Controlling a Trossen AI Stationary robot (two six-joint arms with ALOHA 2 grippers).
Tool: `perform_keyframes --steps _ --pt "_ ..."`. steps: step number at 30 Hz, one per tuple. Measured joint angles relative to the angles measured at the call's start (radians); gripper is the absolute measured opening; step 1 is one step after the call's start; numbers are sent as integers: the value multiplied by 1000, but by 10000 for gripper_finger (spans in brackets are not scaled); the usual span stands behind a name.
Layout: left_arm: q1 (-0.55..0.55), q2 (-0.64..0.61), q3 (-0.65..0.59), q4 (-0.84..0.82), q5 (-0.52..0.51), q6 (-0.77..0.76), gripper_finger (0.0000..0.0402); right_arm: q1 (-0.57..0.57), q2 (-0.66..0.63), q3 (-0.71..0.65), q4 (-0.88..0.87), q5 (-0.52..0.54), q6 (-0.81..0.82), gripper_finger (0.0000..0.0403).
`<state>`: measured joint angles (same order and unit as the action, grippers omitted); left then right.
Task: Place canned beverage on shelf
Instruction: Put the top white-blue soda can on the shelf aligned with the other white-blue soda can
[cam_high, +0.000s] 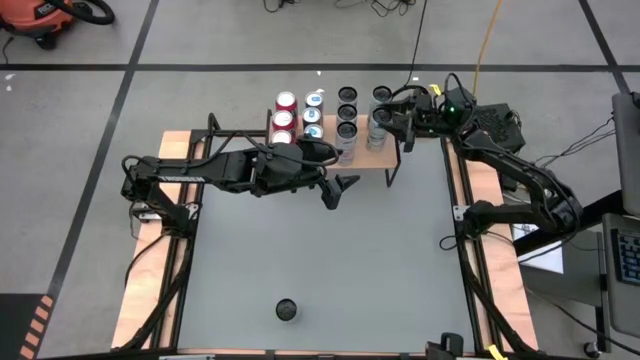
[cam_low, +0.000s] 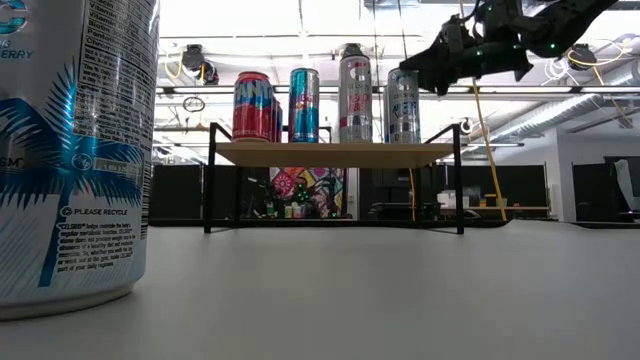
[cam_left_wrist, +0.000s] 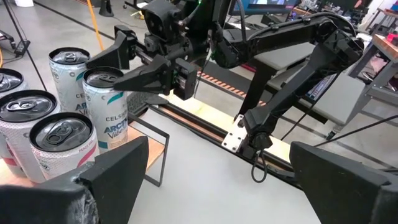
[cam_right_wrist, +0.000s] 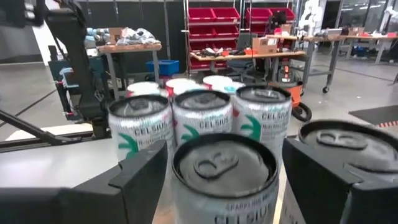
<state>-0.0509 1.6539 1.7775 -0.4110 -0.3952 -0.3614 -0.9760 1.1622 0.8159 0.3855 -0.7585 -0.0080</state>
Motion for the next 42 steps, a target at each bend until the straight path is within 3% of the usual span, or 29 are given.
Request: perform_keyframes --steps 7,12,16,21,27,34,37,42 --pt "0 0 0 0 2 0 391 0 -44 49 -1 0 38 283" --pt "0 0 0 -6 2 0 391 8 -123 59 -41 -38 163 274" --pt "0 -1 0 -79 -22 -54 391 54 -183 59 -205 -86 202 241" --pt "0 -8 -1 -111 -28 -101 391 124 -205 59 -435 -81 85 173" --pt "-4 -8 -1 -123 -23 -105 391 162 -161 58 -539 50 24 88" --pt "-29 -8 -1 -136 -62 -116 391 162 -88 58 -522 108 -2 13" --pt "-44 -8 -1 -177 -79 -157 391 162 -72 58 -518 111 -26 3" --pt "-71 -8 -1 -229 -85 -188 391 162 -67 58 -517 212 -45 7"
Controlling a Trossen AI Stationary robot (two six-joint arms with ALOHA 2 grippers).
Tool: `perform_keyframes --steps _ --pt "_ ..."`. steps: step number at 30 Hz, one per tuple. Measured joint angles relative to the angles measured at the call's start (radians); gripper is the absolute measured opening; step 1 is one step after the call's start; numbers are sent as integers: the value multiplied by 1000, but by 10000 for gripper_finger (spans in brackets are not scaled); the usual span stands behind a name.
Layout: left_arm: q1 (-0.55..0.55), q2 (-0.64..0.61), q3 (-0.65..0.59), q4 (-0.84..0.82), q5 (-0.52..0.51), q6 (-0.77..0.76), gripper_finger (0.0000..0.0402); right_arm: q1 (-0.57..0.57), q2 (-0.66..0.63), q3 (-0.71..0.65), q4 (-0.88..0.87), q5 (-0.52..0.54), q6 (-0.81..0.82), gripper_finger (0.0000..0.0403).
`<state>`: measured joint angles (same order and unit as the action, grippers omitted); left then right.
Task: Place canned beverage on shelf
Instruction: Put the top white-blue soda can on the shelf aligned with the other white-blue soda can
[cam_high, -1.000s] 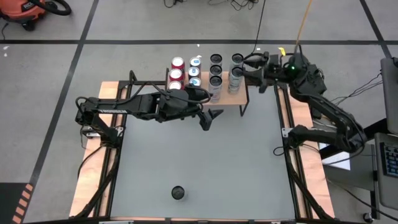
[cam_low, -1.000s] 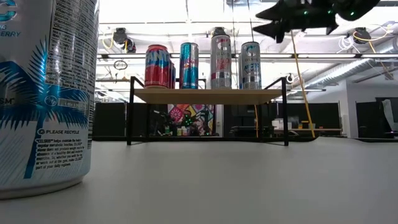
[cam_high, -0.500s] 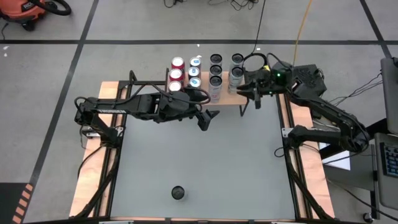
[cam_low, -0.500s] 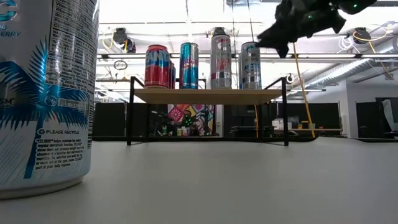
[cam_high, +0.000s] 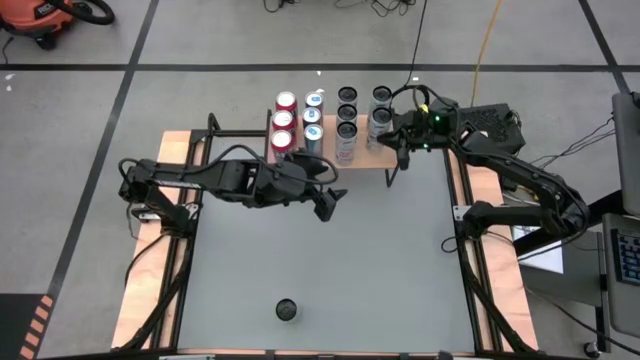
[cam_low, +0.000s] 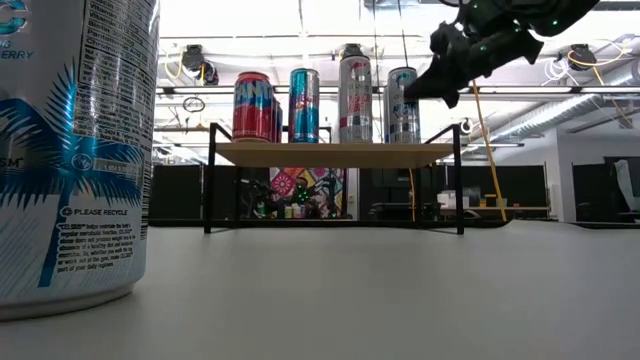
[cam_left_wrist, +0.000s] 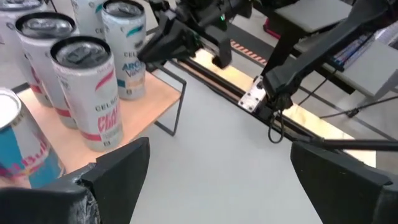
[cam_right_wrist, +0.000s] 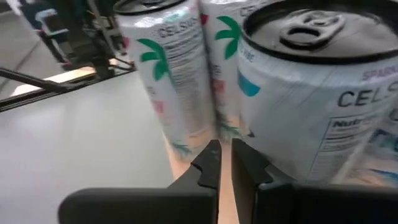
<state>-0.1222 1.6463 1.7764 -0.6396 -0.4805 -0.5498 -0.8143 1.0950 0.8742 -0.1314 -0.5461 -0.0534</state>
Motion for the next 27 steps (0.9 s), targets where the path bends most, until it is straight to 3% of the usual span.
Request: perform_keyframes --steps 21,27 --pt "-45 0 0 -46 2 -26 391 -10 0 0 0 49 14 0" --pt "-90 0 1 -127 28 -124 391 -10 -2 0 0 48 7 0"
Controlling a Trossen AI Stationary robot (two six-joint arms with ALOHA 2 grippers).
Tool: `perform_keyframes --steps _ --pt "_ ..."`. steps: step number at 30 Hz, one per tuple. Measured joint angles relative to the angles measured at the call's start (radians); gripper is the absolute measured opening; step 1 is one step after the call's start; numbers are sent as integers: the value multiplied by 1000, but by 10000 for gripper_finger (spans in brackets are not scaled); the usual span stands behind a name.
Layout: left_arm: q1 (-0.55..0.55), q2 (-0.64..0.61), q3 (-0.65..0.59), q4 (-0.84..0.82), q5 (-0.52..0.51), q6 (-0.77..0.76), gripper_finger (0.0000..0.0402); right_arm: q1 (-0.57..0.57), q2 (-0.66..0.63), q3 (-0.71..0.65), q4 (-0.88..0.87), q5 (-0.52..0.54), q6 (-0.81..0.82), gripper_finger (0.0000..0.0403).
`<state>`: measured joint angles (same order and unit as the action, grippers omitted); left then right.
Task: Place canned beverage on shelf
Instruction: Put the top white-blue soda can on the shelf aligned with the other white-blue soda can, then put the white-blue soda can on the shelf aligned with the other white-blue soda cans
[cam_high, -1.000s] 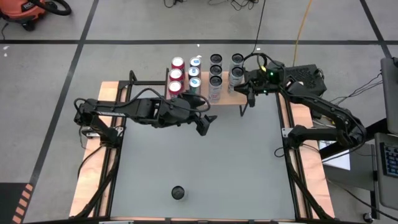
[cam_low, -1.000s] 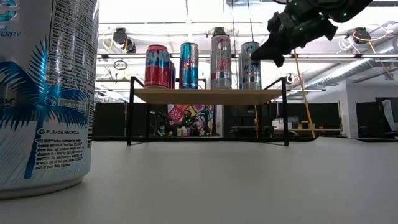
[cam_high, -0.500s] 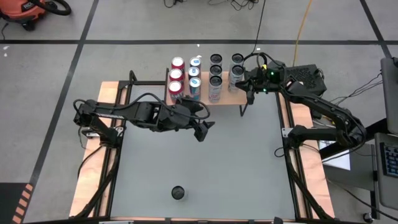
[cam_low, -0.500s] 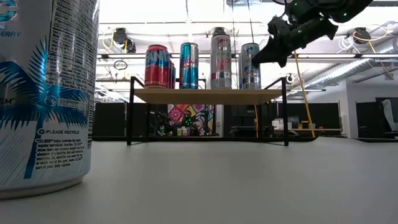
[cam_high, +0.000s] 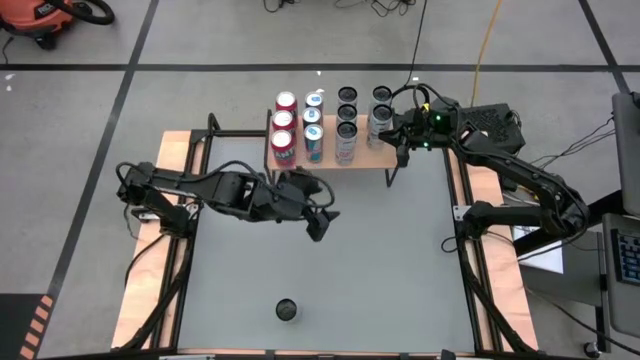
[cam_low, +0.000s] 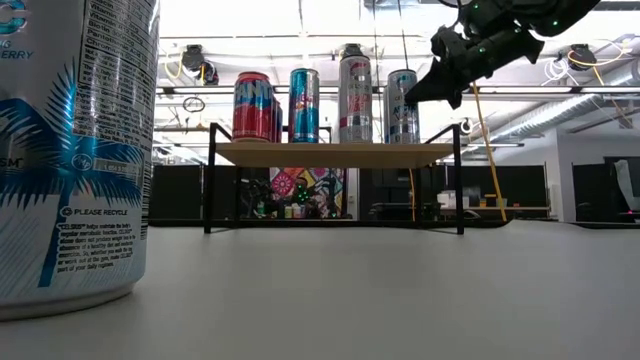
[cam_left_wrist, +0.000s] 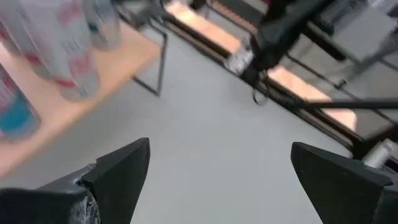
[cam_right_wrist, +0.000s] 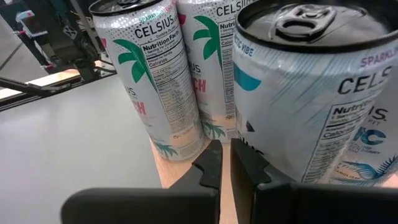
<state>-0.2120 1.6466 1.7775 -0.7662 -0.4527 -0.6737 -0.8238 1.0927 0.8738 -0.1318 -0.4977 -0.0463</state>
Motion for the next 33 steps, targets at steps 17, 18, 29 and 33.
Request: perform_keyframes --steps 17,18,29,33 --pt "-272 -19 1 -292 330 -312 391 274 -209 -1 -9 -77 474 0" --pt "-289 -19 1 -307 330 -316 391 306 -222 -1 -8 -59 501 0" --pt "-421 65 0 -365 294 -133 391 607 -254 -1 -11 176 679 0" --pt "-473 81 0 -366 235 -27 391 676 -241 -1 -9 236 723 0"
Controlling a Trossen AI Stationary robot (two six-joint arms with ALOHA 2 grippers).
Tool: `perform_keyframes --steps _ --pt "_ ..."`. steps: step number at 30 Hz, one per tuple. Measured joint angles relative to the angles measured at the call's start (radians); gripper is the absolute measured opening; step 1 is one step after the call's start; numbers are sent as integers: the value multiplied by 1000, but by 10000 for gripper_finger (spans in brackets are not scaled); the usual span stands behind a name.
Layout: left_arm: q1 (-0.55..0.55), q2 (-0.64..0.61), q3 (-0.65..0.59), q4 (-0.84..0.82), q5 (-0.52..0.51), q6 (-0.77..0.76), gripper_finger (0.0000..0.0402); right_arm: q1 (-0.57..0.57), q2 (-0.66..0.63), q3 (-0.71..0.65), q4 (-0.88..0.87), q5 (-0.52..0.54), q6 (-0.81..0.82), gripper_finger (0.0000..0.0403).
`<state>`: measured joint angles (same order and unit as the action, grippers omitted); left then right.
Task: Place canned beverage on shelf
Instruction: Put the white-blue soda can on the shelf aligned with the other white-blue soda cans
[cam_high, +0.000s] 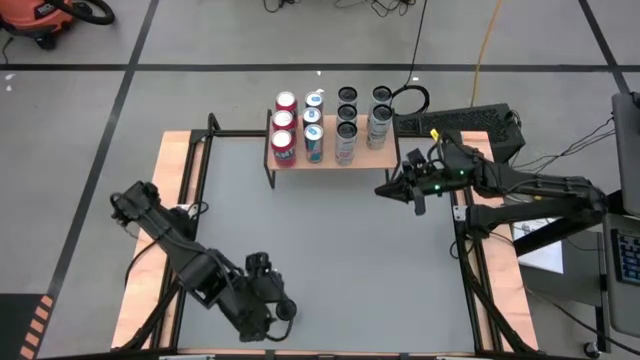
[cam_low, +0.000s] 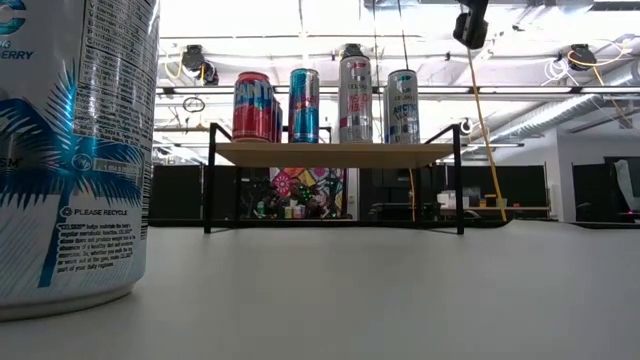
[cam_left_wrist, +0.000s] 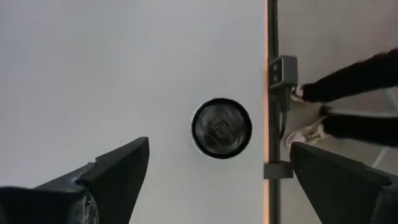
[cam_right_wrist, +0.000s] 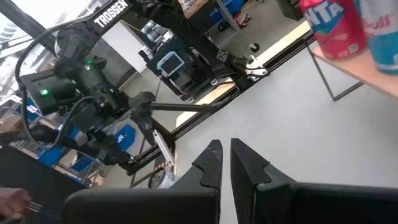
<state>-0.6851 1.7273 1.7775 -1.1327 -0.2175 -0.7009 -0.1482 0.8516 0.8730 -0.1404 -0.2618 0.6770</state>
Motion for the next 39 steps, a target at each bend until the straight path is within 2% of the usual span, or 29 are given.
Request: perform_keyframes --steps 5,9,16,21,30,39 --pt "-26 34 0 1 -6 113 391 65 13 0 0 89 19 0" --pt "-21 72 0 4 33 194 391 105 24 0 14 153 28 0" --pt "-3 144 0 35 97 312 391 170 33 0 37 191 49 0" --pt "3 180 1 35 56 324 391 209 35 0 61 210 53 0" --pt "26 181 -1 26 57 318 391 243 36 0 61 261 56 0" --pt "55 190 -1 31 108 363 380 244 36 0 61 270 46 0"
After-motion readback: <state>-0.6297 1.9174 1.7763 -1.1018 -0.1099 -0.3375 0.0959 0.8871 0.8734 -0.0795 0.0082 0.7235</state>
